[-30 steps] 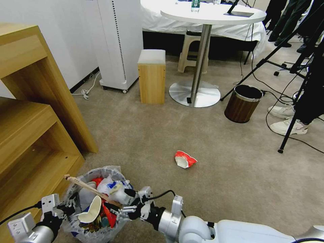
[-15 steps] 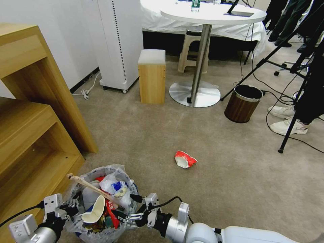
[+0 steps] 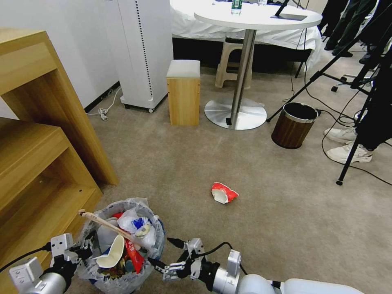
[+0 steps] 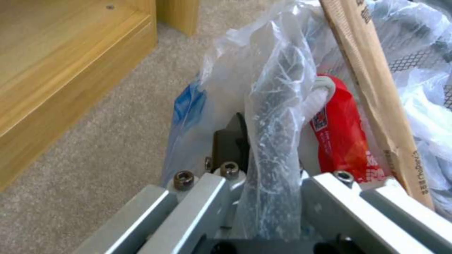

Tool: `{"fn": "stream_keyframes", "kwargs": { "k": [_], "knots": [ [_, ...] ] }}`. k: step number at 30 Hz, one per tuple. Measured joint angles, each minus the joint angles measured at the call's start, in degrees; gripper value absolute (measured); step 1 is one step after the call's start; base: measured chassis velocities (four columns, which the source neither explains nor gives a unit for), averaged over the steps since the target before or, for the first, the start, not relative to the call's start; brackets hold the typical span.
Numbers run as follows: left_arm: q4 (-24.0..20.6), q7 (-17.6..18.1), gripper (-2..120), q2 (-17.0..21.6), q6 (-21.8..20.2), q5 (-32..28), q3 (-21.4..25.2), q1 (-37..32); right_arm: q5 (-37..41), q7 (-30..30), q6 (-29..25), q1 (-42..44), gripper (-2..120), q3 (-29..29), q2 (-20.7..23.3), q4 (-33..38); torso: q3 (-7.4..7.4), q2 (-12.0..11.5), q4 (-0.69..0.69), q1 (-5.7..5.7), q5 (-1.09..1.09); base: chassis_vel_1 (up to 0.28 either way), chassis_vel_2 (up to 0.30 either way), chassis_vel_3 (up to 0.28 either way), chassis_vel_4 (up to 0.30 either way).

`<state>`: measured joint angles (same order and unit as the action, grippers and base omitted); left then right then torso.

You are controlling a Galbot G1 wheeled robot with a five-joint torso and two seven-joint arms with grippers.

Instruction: Pick up the trash bin and place the garbage on the floor into it.

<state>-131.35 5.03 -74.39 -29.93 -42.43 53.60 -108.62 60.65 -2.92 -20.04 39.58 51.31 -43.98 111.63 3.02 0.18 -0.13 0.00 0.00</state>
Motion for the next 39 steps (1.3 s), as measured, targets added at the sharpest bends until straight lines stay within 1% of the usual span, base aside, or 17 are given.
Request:
{"fn": "stream_keyframes", "kwargs": {
  "k": [3, 5, 7, 9, 11, 13, 15, 16, 18, 20, 21, 24, 26, 28, 33, 35, 39],
  "knots": [
    [0.13, -0.05, 1, 0.27, 0.0, 0.14, 0.08, -0.1, 0.08, -0.13, -0.29, 0.14, 100, -5.57, 0.05, 0.36, 0.0, 0.0, 0.0, 0.0, -0.01, 0.0, 0.0, 0.0, 0.0],
    [0.12, -0.08, 1, 0.33, 0.0, 0.15, 0.09, -0.16, 0.08, -0.26, -0.37, 0.18, 100, -6.53, 0.04, 0.37, 0.0, 0.0, 0.0, 0.0, 0.0, 0.0, 0.0, 0.0, 0.0],
    [-0.56, -0.25, 1, 0.62, 0.0, 0.22, 0.19, -0.74, 0.08, -1.31, -0.69, 0.46, 100, -12.47, 0.16, 0.23, 0.0, 0.0, 0.01, 0.0, 0.0, 0.0, 0.0, 0.0, 0.0],
    [-0.76, -0.33, 1, 0.66, 0.0, 0.27, 0.19, -0.84, 0.07, -1.75, -0.67, 0.44, 100, -13.61, 0.3, 0.14, 0.0, 0.0, 0.01, 0.0, 0.0, 0.0, 0.0, 0.0, 0.0],
    [-1.76, -0.68, 1, 0.57, 0.0, 1.0, 0.0, -1.17, -1.25, -5.58, -0.04, 0.84, 100, -18.73, 0.92, -1.01, 0.0, 0.0, 0.0, 0.0, 0.0, 0.0, 0.0, 0.0, 0.0],
    [-2.03, -0.73, 1, 0.51, 0.0, 1.18, -0.09, -1.28, -1.52, -6.43, 0.14, 0.95, 100, -19.51, 1.03, -1.31, 0.0, 0.0, 0.0, 0.0, 0.0, 0.0, 0.0, 0.0, 0.0],
    [-3.58, -1.18, 1, 0.1, 0.0, 2.17, -0.48, -1.98, -3.24, -12.04, 1.83, 1.71, 100, -22.63, 1.36, -2.89, 0.0, 0.0, 0.01, 0.0, 0.0, 0.0, 0.0, 0.0, 0.0],
    [-3.58, -1.18, 1, 0.1, 0.0, 2.17, -0.48, -1.98, -3.24, -12.04, 1.83, 1.71, 100, -22.63, 1.36, -2.89, 0.0, 0.0, 0.01, 0.0, 0.0, 0.0, 0.0, 0.0, 0.0],
    [-4.63, -1.36, 1, 0.11, 0.02, 2.51, -0.78, -2.23, -4.64, -15.31, 2.82, 3.11, 100, -25.29, 1.72, -4.01, 0.0, 0.0, 0.01, 0.0, 0.01, 0.0, 0.0, 0.0, 0.0],
    [-5.65, -2.04, 1, 0.29, 0.26, 3.96, -1.19, -2.37, -7.36, -21.65, 5.95, 6.76, 100, -30.93, 1.55, -5.37, 0.0, 0.0, -0.01, 0.0, 0.02, 0.0, 0.0, 0.0, 0.0],
    [-5.65, -2.04, 1, 0.29, 0.26, 3.96, -1.19, -2.37, -7.36, -21.65, 5.95, 6.76, 100, -30.93, 1.55, -5.37, 0.0, 0.0, -0.01, 0.0, 0.02, 0.0, 0.0, 0.0, 0.0],
    [-6.4, -2.72, 1, 0.78, 0.46, 4.95, -1.75, -2.35, -8.44, -26.35, 8.84, 9.54, 100, -36.01, 1.31, -6.98, 0.0, 0.0, -0.02, 0.0, 0.0, 0.0, 0.0, 0.0, 0.0],
    [-6.48, -2.82, 1, 0.85, 0.48, 5.1, -1.79, -2.34, -8.62, -26.73, 9.05, 9.72, 100, -36.7, 1.29, -7.39, 0.0, 0.0, -0.01, 0.0, 0.0, 0.0, 0.0, 0.0, 0.0],
    [-6.51, -3.01, 1, 0.97, 0.54, 5.31, -1.79, -1.9, -8.78, -27.6, 9.97, 10.53, 100, -39.66, 1.01, -8.2, 0.0, 0.0, 0.0, 0.0, 0.0, 0.0, 0.0, 0.0, 0.0],
    [-6.08, -3.5, 1, 1.08, 0.85, 6.26, -1.79, -1.41, -8.9, -27.93, 11.04, 11.39, 100, -43.29, 0.71, -9.26, 0.0, 0.0, 0.0, 0.0, -0.02, 0.0, 0.0, 0.0, 0.0],
    [-5.81, -3.58, 1, 1.07, 0.89, 6.6, -1.84, -1.04, -10.34, -27.96, 11.78, 11.88, 100, -45.94, -0.24, -10.53, 0.0, 0.0, 0.0, 0.0, 0.0, 0.0, 0.0, 0.0, 0.0],
    [-5.66, -3.75, 1, 0.97, 0.95, 7.1, -1.83, -0.94, -12.62, -27.8, 13.28, 12.96, 100, -48.92, -1.31, -11.71, 0.0, 0.0, 0.01, 0.0, 0.0, 0.0, 0.0, 0.0, 0.0]
  ]
}}
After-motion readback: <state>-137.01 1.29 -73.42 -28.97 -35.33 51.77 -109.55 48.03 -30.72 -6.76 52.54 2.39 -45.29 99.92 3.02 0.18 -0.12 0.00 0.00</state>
